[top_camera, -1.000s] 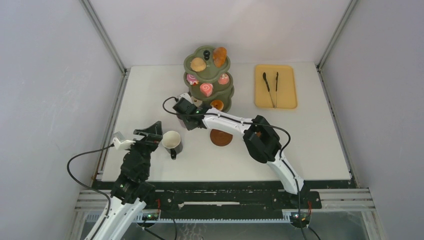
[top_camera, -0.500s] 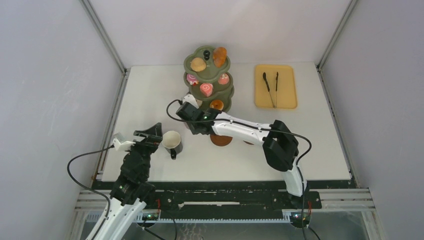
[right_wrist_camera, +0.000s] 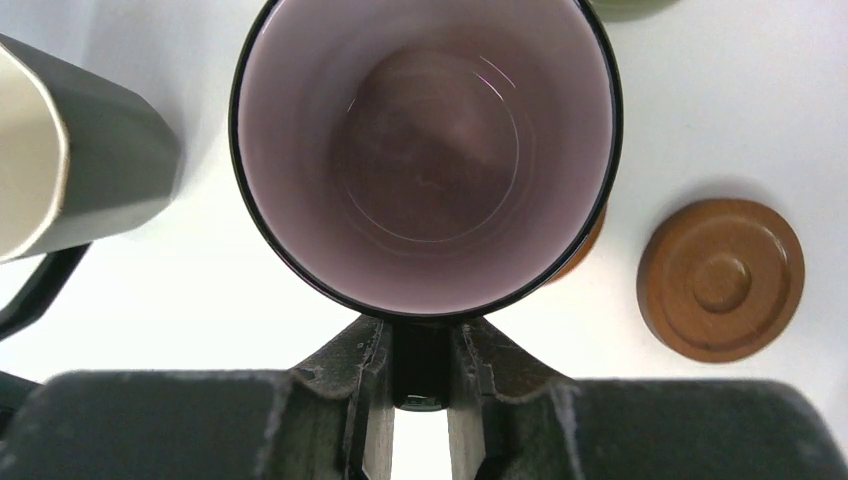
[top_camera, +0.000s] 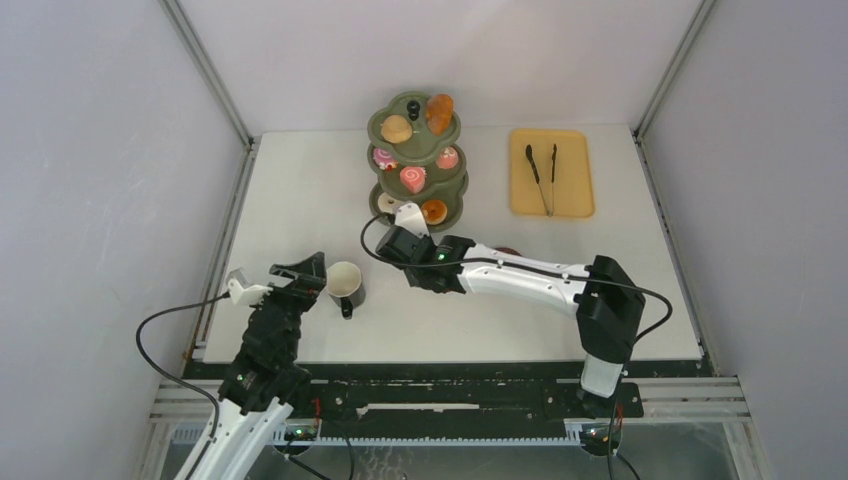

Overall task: Serve the afternoon tea
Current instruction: Place the cup on the coaster.

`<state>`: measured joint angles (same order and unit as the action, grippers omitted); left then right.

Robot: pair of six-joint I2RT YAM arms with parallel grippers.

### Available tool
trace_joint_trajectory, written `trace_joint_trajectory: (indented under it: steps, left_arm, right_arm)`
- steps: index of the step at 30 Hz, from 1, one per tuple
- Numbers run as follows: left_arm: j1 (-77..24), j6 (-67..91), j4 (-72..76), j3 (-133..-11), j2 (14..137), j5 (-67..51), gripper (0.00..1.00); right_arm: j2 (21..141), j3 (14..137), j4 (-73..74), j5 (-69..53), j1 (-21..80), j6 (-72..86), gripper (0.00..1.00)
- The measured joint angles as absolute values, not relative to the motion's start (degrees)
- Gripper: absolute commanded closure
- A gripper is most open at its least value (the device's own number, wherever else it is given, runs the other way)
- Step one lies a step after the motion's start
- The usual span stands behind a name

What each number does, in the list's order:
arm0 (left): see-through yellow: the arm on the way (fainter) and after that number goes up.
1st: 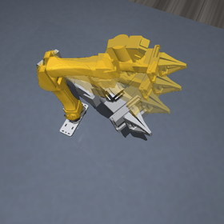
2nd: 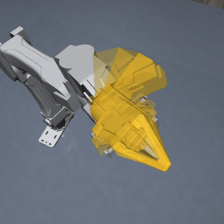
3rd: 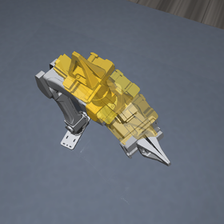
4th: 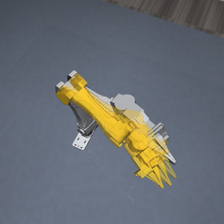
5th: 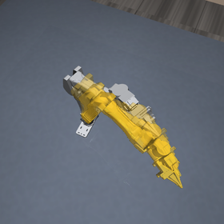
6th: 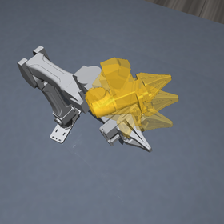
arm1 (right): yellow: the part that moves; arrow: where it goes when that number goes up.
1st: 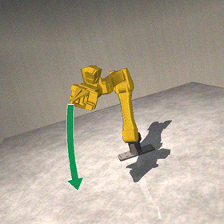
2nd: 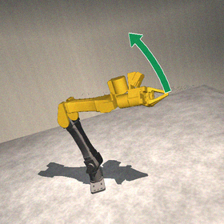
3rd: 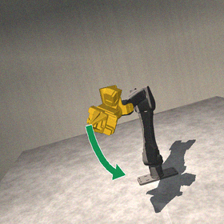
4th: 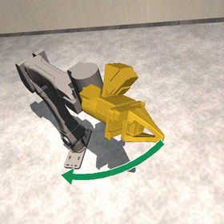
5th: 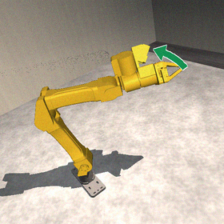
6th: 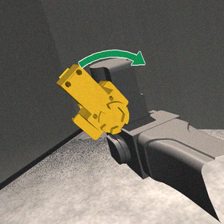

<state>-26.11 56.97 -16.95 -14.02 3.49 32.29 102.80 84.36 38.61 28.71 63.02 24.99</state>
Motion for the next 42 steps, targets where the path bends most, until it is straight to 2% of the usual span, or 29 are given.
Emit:
trace_joint_trajectory:
  steps: [17,23,29,42]
  left_arm:
    - [-26.1,56.3,-18.2,-14.0,5.8,29.8,0.00]
    - [-26.1,56.5,-18.2,-14.0,2.0,30.0,0.00]
    - [-26.1,56.5,-18.8,-14.0,4.1,30.3,0.00]
    - [-26.1,56.6,-19.4,-14.0,4.6,30.3,0.00]
  right_arm:
    - [90.7,70.1,41.2,32.9,61.2,32.4,1.00]
    - [84.1,65.1,41.4,33.3,57.6,33.1,1.00]
    - [80.3,60.8,41.4,33.1,53.5,33.2,1.00]
    - [78.3,53.3,39.0,30.3,45.3,32.0,1.00]
